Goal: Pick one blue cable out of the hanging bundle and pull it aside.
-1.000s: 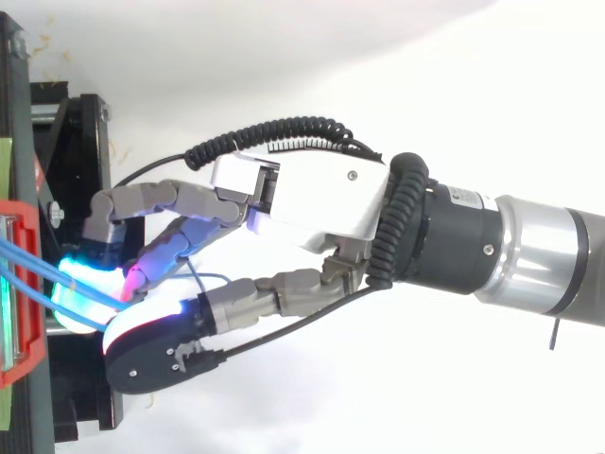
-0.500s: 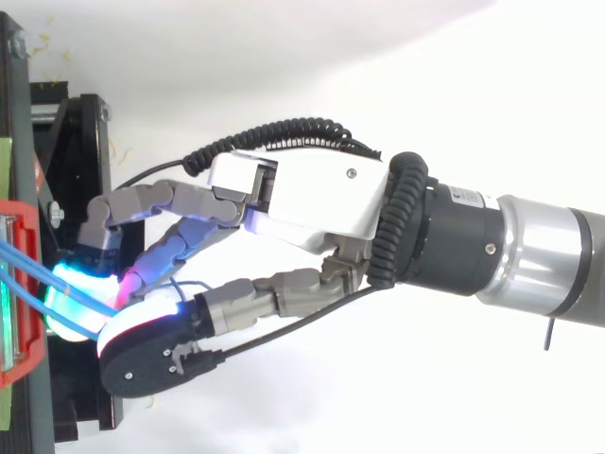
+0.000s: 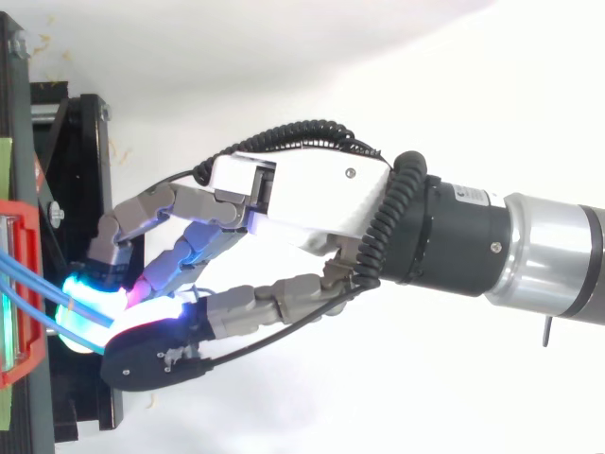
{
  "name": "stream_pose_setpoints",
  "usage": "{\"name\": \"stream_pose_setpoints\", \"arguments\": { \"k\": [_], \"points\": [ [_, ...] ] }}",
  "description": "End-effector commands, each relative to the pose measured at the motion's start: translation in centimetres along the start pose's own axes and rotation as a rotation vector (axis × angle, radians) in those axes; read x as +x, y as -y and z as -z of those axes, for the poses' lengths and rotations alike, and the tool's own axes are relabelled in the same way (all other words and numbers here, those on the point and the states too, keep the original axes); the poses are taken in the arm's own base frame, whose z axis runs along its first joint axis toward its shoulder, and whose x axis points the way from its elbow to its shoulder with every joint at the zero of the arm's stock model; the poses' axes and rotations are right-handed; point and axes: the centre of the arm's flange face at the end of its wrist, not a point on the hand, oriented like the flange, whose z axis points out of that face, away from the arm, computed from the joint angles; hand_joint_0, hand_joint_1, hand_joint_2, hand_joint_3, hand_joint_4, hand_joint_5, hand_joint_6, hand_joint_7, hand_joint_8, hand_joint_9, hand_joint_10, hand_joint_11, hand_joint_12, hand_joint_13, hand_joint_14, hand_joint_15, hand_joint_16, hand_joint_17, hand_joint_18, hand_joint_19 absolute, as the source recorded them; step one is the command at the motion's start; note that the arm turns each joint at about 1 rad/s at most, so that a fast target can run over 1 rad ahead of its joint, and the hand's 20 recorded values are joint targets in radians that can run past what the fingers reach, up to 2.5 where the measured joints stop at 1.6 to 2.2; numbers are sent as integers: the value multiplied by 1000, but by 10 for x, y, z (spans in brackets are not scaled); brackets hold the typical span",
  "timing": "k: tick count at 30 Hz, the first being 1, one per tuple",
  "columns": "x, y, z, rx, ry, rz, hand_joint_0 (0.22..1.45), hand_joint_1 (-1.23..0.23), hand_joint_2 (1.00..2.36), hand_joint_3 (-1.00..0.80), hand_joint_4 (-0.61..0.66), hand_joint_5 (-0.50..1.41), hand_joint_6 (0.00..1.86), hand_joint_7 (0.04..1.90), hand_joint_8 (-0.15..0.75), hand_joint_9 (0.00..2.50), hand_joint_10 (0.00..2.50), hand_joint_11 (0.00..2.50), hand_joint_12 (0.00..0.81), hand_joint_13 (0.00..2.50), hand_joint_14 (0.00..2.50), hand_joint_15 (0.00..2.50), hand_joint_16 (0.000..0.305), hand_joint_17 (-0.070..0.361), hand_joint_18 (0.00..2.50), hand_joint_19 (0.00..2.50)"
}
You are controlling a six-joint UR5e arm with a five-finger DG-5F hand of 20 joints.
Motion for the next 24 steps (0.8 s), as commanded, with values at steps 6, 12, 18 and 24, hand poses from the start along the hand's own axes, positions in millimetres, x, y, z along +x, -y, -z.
{"name": "stream_pose_setpoints", "arguments": {
  "k": [6,12,18,24],
  "points": [
    [-2,-9,2,-3,1,-18,545,-644,1008,-374,128,-95,899,861,250,932,6,178,364,829,19,424,56,125,601,669],
    [-3,-11,4,10,0,-13,536,-579,1006,-412,124,-83,887,889,251,963,7,184,367,840,19,430,56,127,617,685],
    [-4,-11,4,11,2,-12,580,-709,1011,-194,133,-85,900,884,281,980,7,195,400,890,18,425,63,141,715,661],
    [-5,-11,5,13,3,-11,621,-819,1006,18,-75,-105,948,819,296,953,7,216,415,913,16,427,66,149,782,660]
  ]
}}
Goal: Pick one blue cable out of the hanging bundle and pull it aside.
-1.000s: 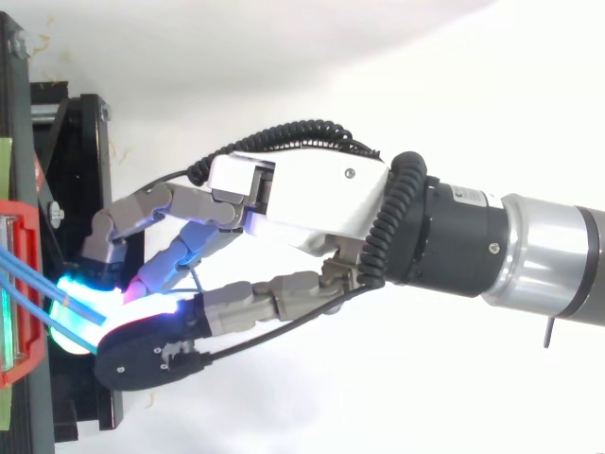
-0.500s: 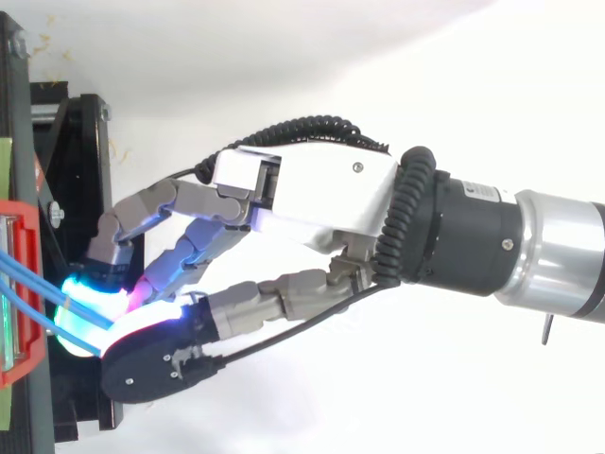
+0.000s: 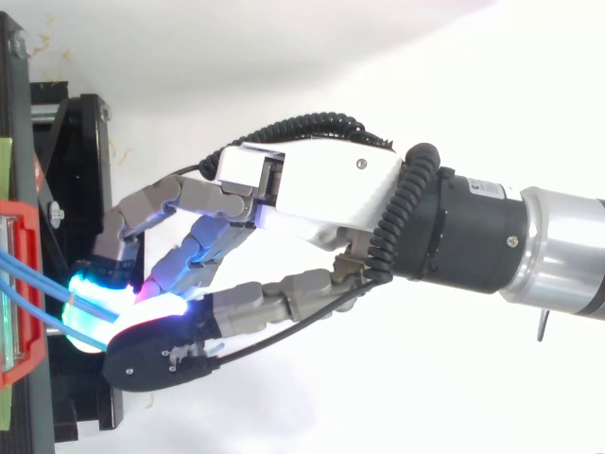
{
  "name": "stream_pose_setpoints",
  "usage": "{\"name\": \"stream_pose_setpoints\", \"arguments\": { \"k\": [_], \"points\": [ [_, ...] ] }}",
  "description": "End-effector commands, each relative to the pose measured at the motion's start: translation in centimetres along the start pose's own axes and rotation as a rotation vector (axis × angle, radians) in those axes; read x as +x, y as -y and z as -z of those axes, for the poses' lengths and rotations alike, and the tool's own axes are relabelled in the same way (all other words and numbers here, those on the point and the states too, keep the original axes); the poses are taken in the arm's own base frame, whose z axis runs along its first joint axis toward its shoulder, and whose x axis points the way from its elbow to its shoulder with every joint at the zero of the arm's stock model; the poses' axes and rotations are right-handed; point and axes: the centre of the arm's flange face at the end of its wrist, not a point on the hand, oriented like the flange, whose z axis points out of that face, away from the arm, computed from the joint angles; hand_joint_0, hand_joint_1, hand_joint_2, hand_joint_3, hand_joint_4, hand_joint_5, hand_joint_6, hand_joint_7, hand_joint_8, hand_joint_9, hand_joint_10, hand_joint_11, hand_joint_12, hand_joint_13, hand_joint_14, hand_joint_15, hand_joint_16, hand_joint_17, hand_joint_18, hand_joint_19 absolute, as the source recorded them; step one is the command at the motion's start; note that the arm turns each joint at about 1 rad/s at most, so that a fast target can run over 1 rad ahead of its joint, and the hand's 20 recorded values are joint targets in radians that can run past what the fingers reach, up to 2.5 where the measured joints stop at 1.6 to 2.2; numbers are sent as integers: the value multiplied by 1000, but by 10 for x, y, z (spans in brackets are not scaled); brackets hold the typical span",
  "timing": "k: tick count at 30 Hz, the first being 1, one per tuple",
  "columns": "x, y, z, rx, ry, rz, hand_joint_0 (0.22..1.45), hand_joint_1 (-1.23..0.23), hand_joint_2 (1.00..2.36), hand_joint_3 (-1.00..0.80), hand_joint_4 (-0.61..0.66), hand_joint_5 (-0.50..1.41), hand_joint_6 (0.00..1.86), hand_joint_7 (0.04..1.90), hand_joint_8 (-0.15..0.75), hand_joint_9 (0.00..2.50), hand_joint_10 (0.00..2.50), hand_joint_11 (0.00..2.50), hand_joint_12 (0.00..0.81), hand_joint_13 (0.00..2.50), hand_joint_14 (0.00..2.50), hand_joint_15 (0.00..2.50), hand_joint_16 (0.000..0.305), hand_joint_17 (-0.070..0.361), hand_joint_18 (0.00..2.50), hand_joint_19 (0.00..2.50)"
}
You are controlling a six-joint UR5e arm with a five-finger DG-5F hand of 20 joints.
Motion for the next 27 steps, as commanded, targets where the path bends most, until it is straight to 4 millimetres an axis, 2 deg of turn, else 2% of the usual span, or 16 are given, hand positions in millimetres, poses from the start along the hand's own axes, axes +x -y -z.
{"name": "stream_pose_setpoints", "arguments": {
  "k": [1,4,7,9,11,14,17,23,27],
  "points": [
    [0,0,0,1,2,0,631,-827,1006,35,-95,-106,947,860,291,952,7,222,412,912,16,431,66,148,781,653],
    [0,0,0,1,2,0,671,-842,1001,105,-211,-120,961,1012,290,943,8,230,408,910,19,429,65,146,787,664],
    [0,1,1,6,1,2,688,-834,1000,107,-276,-125,970,1017,281,942,8,231,399,909,16,427,64,143,783,678],
    [-1,0,2,14,0,4,677,-817,1004,45,-240,-128,973,913,271,955,8,235,391,912,17,439,63,141,781,686],
    [-1,0,2,16,0,5,610,-775,1013,-162,-27,-114,932,863,273,976,9,238,388,913,17,447,61,137,763,712],
    [-2,-5,4,15,1,6,568,-683,1011,-336,-8,-94,898,917,247,988,9,241,366,899,19,472,55,123,721,762],
    [-1,-5,5,19,-2,8,528,-630,1003,-440,0,-83,885,941,255,1028,9,241,374,914,19,475,57,127,738,763],
    [-1,-5,5,19,-2,8,531,-633,1002,-467,6,-74,878,965,257,1049,10,242,377,929,19,470,57,128,749,755],
    [-1,-5,5,19,-2,8,591,-753,1012,-274,-3,-73,877,1045,264,1055,9,249,378,946,19,466,57,129,786,736]
  ]
}}
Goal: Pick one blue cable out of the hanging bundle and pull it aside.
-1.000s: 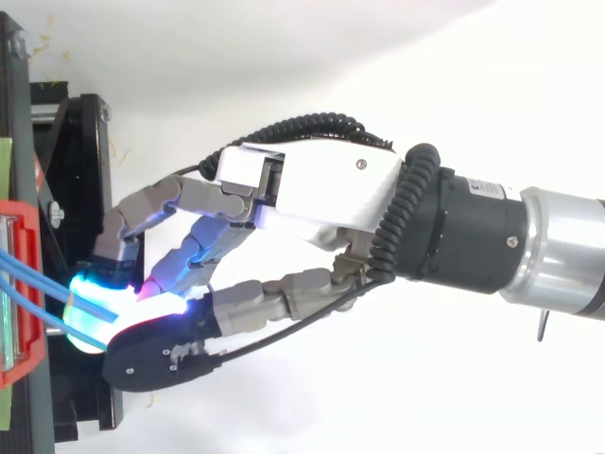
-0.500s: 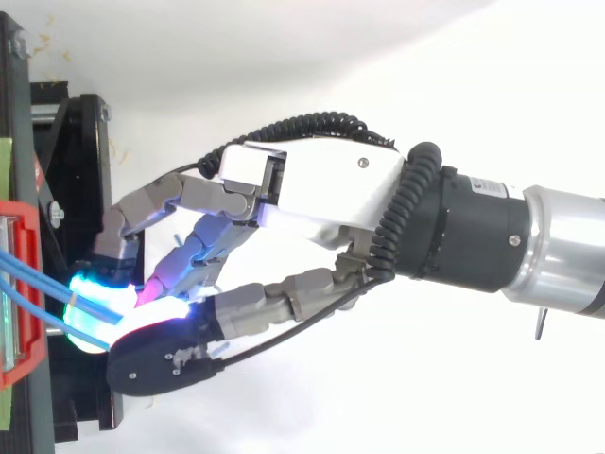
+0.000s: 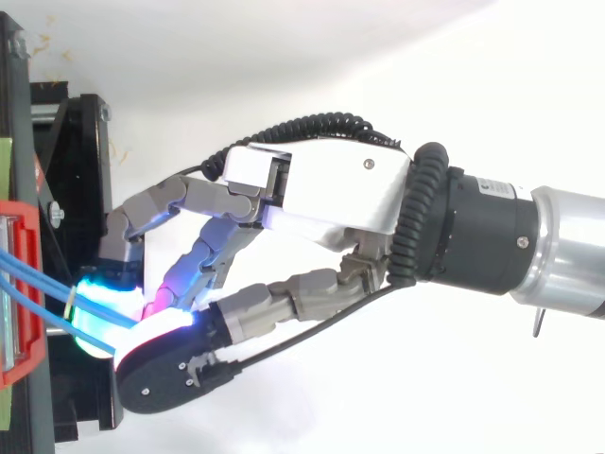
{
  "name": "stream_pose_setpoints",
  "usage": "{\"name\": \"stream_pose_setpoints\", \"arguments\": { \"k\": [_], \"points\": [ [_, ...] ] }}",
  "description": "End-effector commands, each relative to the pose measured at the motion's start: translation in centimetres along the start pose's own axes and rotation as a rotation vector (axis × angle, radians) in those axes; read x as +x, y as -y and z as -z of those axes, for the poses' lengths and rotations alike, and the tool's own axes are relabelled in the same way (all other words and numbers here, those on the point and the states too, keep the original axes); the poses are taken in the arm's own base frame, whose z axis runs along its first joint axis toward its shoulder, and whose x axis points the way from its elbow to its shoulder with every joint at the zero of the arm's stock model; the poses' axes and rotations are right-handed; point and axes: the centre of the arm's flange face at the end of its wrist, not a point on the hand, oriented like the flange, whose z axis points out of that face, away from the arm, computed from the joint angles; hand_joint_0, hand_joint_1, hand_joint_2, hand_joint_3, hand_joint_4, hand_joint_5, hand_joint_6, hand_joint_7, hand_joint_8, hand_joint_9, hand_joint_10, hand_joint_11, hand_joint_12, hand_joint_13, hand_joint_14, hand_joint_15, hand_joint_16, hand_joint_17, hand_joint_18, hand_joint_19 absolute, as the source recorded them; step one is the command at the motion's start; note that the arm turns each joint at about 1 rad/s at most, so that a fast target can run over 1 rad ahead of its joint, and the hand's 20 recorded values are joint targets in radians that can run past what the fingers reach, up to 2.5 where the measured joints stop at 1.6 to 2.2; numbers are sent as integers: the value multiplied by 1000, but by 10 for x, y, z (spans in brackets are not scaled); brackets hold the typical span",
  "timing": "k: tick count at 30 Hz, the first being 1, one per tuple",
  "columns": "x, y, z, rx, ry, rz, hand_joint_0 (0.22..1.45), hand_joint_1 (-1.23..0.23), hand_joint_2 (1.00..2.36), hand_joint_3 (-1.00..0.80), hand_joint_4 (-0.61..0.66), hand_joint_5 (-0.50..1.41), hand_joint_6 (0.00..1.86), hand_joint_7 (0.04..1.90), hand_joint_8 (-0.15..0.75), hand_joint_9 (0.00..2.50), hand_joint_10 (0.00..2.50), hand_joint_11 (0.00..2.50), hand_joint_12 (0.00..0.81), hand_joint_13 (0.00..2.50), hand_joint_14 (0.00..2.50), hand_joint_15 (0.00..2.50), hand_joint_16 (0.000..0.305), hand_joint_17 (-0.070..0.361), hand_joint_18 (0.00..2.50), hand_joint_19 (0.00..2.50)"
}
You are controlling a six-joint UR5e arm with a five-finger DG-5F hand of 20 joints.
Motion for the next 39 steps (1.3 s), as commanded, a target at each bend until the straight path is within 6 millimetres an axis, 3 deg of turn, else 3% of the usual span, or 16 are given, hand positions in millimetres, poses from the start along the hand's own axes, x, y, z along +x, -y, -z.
{"name": "stream_pose_setpoints", "arguments": {
  "k": [1,2,4,9,10,11,14,21,23,24,26,28,30,31,35,39],
  "points": [
    [0,0,0,0,0,0,594,-773,1015,-230,-6,-73,881,1042,270,1057,9,239,381,954,20,471,58,132,799,729],
    [0,0,0,1,0,1,600,-812,1015,-109,-12,-81,908,958,280,1053,9,251,398,969,18,460,61,138,831,713],
    [-1,0,0,1,1,-1,633,-856,1013,12,-94,-87,925,1002,282,1043,9,252,397,978,18,453,62,141,855,697],
    [-2,0,0,3,3,-1,673,-863,1008,105,-227,-99,960,1041,278,1039,9,252,395,989,18,461,62,140,875,702],
    [-2,0,0,3,3,-1,671,-857,1006,100,-220,-98,962,1003,278,1041,9,248,395,993,18,466,63,142,882,697],
    [-2,0,0,3,3,-1,635,-835,1001,38,-135,-91,952,887,282,1057,8,227,410,1006,17,457,68,153,911,701],
    [-3,-1,0,1,3,-1,572,-752,1008,-150,35,-67,901,943,275,1071,6,174,420,1001,17,450,69,156,901,723],
    [-5,-12,1,-14,4,-1,562,-599,1007,-149,-9,-46,864,986,289,1097,6,149,430,1010,16,445,71,160,899,743],
    [-5,-13,1,-16,4,-2,555,-626,1040,-81,-17,-48,867,985,311,1100,6,158,452,1028,16,435,76,170,939,717],
    [-5,-13,1,-16,4,-2,521,-663,1168,-60,-15,-56,881,963,324,1102,7,201,461,1035,17,440,77,174,958,702],
    [-5,-13,2,-14,4,-1,527,-748,1233,-13,-15,-72,907,928,326,1082,9,248,463,1027,16,446,76,172,951,700],
    [-5,-13,2,-14,4,0,568,-801,1205,57,-109,-86,932,953,313,1049,9,279,450,1008,16,460,73,165,928,705],
    [-5,-13,2,-14,4,0,663,-855,1043,115,-212,-110,963,1009,292,1017,11,325,420,972,20,476,67,151,883,715],
    [-5,-13,2,-14,4,0,685,-860,1005,93,-217,-118,970,959,281,1005,12,333,412,965,18,478,65,147,874,713],
    [-6,-13,1,-14,4,0,673,-866,1000,-500,-58,-109,945,894,233,991,14,355,358,915,21,500,54,121,784,742],
    [-8,-12,2,-3,3,1,541,-776,1000,-500,4,-84,920,915,244,1053,12,333,371,944,22,504,56,125,801,755]
  ]
}}
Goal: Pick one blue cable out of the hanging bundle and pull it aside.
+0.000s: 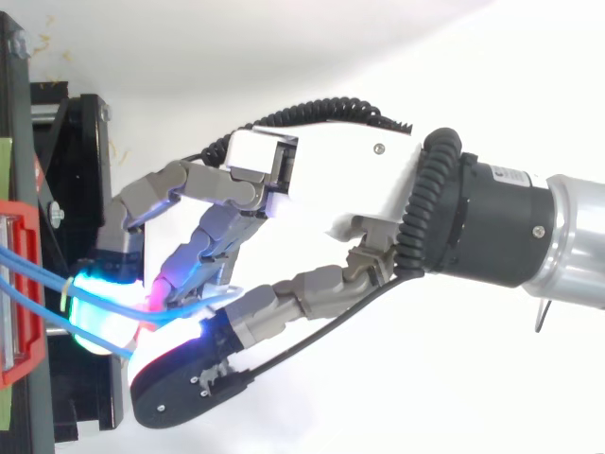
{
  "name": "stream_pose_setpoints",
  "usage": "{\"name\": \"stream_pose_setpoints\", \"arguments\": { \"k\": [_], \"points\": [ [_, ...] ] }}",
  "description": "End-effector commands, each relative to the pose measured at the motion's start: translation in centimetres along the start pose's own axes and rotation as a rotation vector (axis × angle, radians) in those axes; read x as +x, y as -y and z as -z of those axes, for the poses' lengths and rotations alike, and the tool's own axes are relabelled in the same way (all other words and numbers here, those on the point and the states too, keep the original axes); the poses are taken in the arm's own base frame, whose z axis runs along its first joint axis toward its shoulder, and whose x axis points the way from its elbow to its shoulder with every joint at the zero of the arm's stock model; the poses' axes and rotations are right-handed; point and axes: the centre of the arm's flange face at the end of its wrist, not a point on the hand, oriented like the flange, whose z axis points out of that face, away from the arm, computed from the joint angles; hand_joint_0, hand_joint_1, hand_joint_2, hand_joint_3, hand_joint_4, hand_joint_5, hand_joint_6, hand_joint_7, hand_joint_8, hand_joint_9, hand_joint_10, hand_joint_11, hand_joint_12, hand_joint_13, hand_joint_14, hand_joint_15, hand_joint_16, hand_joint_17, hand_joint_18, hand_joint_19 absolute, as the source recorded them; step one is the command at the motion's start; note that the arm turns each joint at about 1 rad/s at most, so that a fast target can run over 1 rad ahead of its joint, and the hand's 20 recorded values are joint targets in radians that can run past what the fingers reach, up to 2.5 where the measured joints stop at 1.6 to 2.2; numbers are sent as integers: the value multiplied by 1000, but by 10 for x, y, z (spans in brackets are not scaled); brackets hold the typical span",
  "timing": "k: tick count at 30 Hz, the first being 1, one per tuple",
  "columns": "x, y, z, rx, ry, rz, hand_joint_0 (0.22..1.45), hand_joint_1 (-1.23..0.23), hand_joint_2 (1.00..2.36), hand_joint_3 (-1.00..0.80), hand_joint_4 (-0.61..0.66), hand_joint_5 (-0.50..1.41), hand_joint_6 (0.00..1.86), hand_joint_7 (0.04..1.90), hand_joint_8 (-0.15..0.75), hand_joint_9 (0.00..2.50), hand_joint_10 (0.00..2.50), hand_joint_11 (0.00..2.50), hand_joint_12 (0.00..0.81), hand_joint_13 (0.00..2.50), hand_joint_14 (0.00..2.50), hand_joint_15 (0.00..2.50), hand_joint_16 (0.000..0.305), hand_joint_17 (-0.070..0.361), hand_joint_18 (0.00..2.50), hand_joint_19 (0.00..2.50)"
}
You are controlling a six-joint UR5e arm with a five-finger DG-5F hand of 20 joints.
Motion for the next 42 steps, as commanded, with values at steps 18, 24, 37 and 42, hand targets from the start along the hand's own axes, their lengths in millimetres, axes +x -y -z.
{"name": "stream_pose_setpoints", "arguments": {
  "k": [18,24,37,42],
  "points": [
    [-3,1,2,24,-2,4,609,-827,1013,-49,-5,-88,925,946,292,1067,11,302,413,1002,18,477,64,144,911,733],
    [-3,-2,3,22,-2,3,455,-638,1531,-156,-81,-67,918,906,307,1070,8,170,452,1028,15,431,77,174,992,721],
    [-6,-6,8,47,-1,12,492,-530,1004,-301,1,-84,900,888,313,1033,7,199,459,994,16,460,77,173,933,739],
    [-6,-5,7,47,-1,12,468,-534,1006,-390,-8,-91,901,922,280,1007,9,232,422,952,20,488,67,150,850,792]
  ]
}}
